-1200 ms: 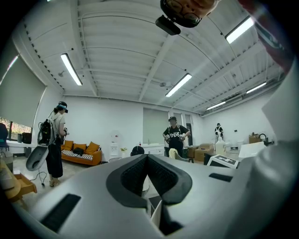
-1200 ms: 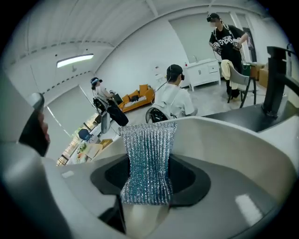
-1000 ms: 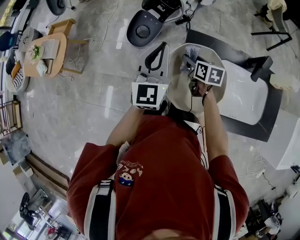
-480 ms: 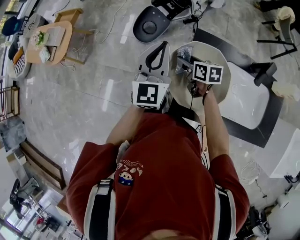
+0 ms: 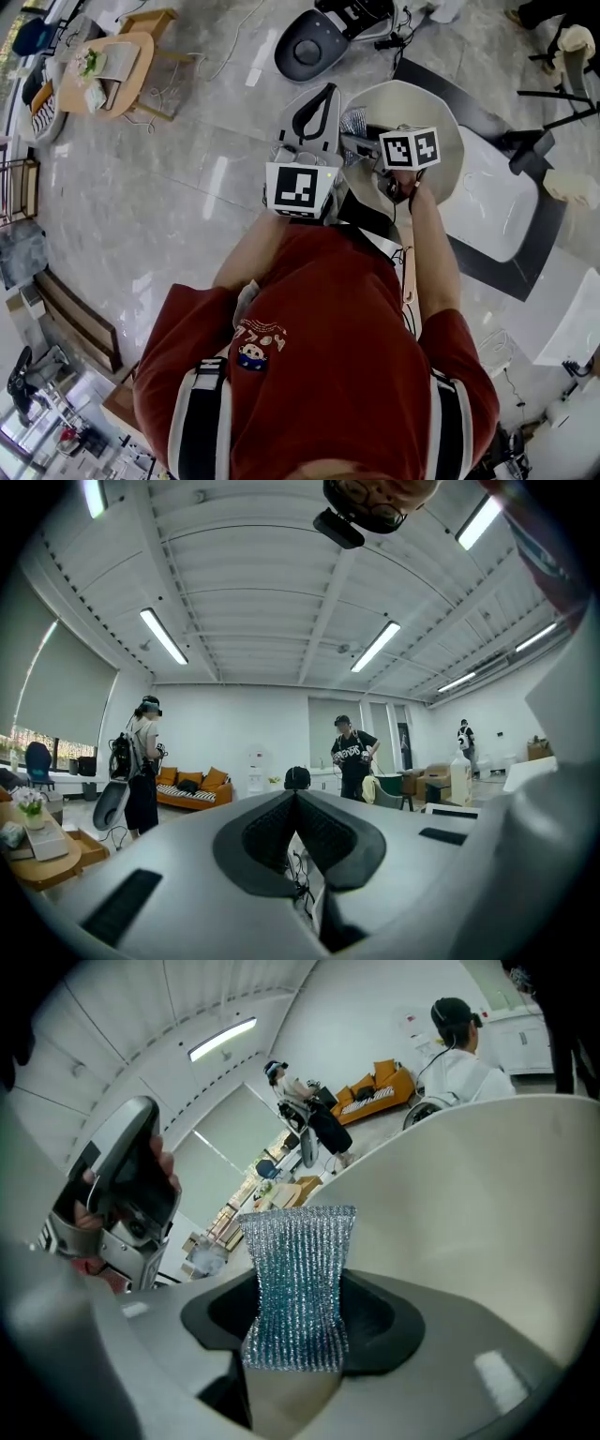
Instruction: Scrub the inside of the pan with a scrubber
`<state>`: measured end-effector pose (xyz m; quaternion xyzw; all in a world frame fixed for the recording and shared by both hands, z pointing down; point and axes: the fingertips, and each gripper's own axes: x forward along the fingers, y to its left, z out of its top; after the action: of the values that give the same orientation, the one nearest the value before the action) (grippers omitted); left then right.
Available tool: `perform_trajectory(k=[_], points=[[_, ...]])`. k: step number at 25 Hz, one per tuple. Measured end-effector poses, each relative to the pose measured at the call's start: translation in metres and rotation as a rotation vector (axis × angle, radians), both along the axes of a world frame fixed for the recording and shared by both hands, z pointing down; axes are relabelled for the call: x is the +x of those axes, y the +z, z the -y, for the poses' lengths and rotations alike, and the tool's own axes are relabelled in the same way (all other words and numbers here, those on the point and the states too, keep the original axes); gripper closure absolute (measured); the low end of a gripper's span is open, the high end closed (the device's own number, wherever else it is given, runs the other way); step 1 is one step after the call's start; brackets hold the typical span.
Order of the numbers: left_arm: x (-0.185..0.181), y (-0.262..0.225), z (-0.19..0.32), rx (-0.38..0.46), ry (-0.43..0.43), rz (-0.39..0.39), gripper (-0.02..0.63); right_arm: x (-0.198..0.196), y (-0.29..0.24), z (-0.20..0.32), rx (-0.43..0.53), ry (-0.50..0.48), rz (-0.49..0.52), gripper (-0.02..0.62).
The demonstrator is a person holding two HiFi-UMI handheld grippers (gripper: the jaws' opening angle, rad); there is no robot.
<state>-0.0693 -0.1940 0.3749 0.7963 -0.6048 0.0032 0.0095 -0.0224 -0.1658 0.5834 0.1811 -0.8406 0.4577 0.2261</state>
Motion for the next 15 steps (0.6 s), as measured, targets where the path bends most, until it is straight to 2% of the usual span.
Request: perform_trajectory(k=[3, 8, 11, 15], points=[[0.000, 0.000, -0.003, 0.003, -0.002, -0.003, 0.600, -0.002, -0.001, -0.022, -0.044, -0.111, 0.008, 0.328], [0.002, 0.003, -0.006, -0.007, 0.006, -0.006, 0.601, 0.007, 0.010, -0.056, -0.088, -0.288, -0.060, 0.325], [0.006, 0.006, -0.006, -0.011, 0.015, -0.006, 0.600, 0.014, 0.008, -0.071, -0.115, -0.348, -0.073, 0.324], [0.011, 0.006, -0.007, -0.012, 0.034, -0.014, 0.600, 0.028, 0.010, -0.079, -0.142, -0.374, -0.127, 0.322]])
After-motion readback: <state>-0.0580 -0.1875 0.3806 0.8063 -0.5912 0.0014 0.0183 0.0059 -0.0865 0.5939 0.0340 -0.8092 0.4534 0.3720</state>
